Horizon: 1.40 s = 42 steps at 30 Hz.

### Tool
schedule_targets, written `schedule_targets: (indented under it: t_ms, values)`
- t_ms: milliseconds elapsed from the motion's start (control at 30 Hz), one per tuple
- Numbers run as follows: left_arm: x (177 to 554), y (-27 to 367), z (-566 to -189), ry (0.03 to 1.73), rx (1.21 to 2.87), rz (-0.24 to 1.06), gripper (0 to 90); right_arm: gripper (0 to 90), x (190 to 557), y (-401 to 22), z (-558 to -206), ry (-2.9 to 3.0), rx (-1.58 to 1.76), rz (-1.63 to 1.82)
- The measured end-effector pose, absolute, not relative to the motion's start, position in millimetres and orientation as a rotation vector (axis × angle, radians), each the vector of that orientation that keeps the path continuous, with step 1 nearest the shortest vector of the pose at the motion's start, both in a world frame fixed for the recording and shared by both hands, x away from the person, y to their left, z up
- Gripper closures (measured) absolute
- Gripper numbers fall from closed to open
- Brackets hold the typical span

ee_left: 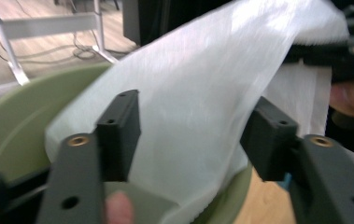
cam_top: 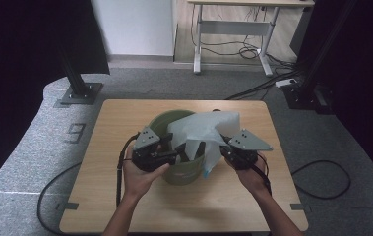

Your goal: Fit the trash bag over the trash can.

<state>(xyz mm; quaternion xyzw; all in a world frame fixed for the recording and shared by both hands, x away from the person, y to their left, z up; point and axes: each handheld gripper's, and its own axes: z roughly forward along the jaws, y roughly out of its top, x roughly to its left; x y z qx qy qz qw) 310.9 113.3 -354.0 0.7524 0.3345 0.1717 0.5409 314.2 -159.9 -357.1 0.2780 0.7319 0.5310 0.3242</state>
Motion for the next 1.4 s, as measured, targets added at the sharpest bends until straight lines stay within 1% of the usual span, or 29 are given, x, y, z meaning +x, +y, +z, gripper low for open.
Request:
schedule_targets:
  t_ms: [67, 100, 133, 167, 200, 233, 267, 300, 333, 367, 400, 433, 533, 600, 633, 733, 767, 800, 867, 900, 933, 967, 1000, 1033, 1067, 1167, 1300, 1367, 1400]
  values:
    - [312.4, 109.7, -352.3, 0.787, 1.791, 0.421, 52.4, 85.0, 314.5, -159.4, -359.1, 1.928, 0.722, 1.397]
    - [314.6, 107.1, -352.4, 0.789, 1.802, 0.439, 58.9, 82.9, 314.4, -159.2, -360.2, 1.93, 0.721, 1.401]
    - [314.6, 107.1, -352.4, 0.789, 1.802, 0.439, 65.5, 82.9, 314.4, -159.2, -360.2, 1.93, 0.721, 1.401]
    - [316.5, 107.3, -353.6, 0.786, 1.81, 0.437, 69.6, 77.8, 312.9, -159.3, -363.0, 1.93, 0.722, 1.406]
    - [316.5, 107.3, -353.6, 0.786, 1.81, 0.437, 74.4, 77.8, 312.9, -159.3, -363.0, 1.93, 0.722, 1.406]
    - [316.7, 108.3, -354.5, 0.789, 1.806, 0.447, 77.5, 64.9, 309.5, -160.2, -366.3, 1.92, 0.724, 1.411]
    - [316.4, 109.5, -355.6, 0.798, 1.8, 0.467, 77.5, 64.9, 309.5, -160.2, -366.3, 1.92, 0.724, 1.411]
    - [316.0, 112.8, -357.9, 0.811, 1.794, 0.484, 82.8, 53.0, 302.6, -160.9, -370.7, 1.891, 0.699, 1.413]
    - [316.0, 112.8, -357.9, 0.811, 1.794, 0.484, 85.1, 53.0, 302.6, -160.9, -370.7, 1.891, 0.699, 1.413]
    - [315.8, 114.4, -359.0, 0.819, 1.79, 0.494, 87.0, 42.8, 293.0, -159.0, -378.9, 1.873, 0.688, 1.402]
    - [315.7, 116.3, -360.1, 0.824, 1.785, 0.495, 87.0, 42.8, 293.0, -159.0, -378.9, 1.873, 0.688, 1.402]
    - [315.9, 119.6, -361.6, 0.84, 1.77, 0.479, 89.1, 38.4, 284.1, -156.5, -389.9, 1.879, 0.687, 1.398]
    - [315.8, 121.5, -362.2, 0.848, 1.774, 0.477, 89.5, 36.5, 276.3, -154.6, -407.8, 1.906, 0.695, 1.39]
    - [315.1, 123.2, -361.7, 0.844, 1.781, 0.477, 89.5, 36.4, 276.2, -154.5, -413.2, 1.917, 0.699, 1.389]
    - [314.2, 124.8, -360.5, 0.843, 1.783, 0.477, 89.5, 36.3, 278.1, -155.0, -422.0, 1.924, 0.719, 1.368]
    - [313.1, 126.4, -359.1, 0.839, 1.78, 0.476, 89.5, 37.3, 282.3, -157.3, -427.2, 1.923, 0.754, 1.365]
    - [312.1, 128.1, -358.2, 0.838, 1.781, 0.476, 89.6, 43.6, 286.0, -160.0, -430.2, 1.924, 0.77, 1.362]
    - [312.1, 128.1, -358.2, 0.838, 1.781, 0.476, 89.5, 43.6, 286.0, -160.0, -430.2, 1.924, 0.77, 1.362]
    - [310.3, 131.5, -358.1, 0.834, 1.782, 0.465, 89.6, 58.1, 289.4, -166.5, -431.8, 1.925, 0.806, 1.36]
    - [309.5, 133.2, -358.2, 0.832, 1.781, 0.46, 89.6, 63.1, 289.8, -169.5, -432.0, 1.925, 0.809, 1.363]
    - [309.5, 133.2, -358.2, 0.832, 1.781, 0.46, 89.6, 63.1, 289.8, -169.5, -432.0, 1.925, 0.809, 1.363]
    - [308.5, 134.8, -358.4, 0.828, 1.776, 0.454, 89.6, 73.5, 290.3, -175.1, -431.1, 1.919, 0.821, 1.364]
    - [307.2, 136.4, -358.4, 0.825, 1.771, 0.451, 89.6, 73.5, 290.3, -175.1, -431.1, 1.919, 0.821, 1.364]
    - [304.5, 139.7, -358.6, 0.822, 1.765, 0.45, 89.6, 80.6, 290.8, -180.4, -428.0, 1.905, 0.825, 1.372]
    - [304.5, 139.7, -358.6, 0.822, 1.765, 0.45, 89.6, 80.6, 290.8, -180.4, -428.0, 1.905, 0.825, 1.372]
    - [301.8, 146.7, -359.9, 0.828, 1.755, 0.447, 89.6, 86.4, 291.0, -187.4, -417.8, 1.871, 0.822, 1.382]
    - [303.2, 158.6, -365.2, 0.856, 1.767, 0.44, 89.2, 87.4, 290.2, -190.6, -394.6, 1.818, 0.788, 1.423]
    - [303.9, 161.6, -367.4, 0.866, 1.772, 0.447, 87.1, 87.5, 289.9, -186.9, -387.4, 1.812, 0.767, 1.434]
    - [303.9, 161.6, -367.4, 0.866, 1.772, 0.447, 84.1, 87.5, 289.9, -186.9, -387.4, 1.812, 0.767, 1.434]
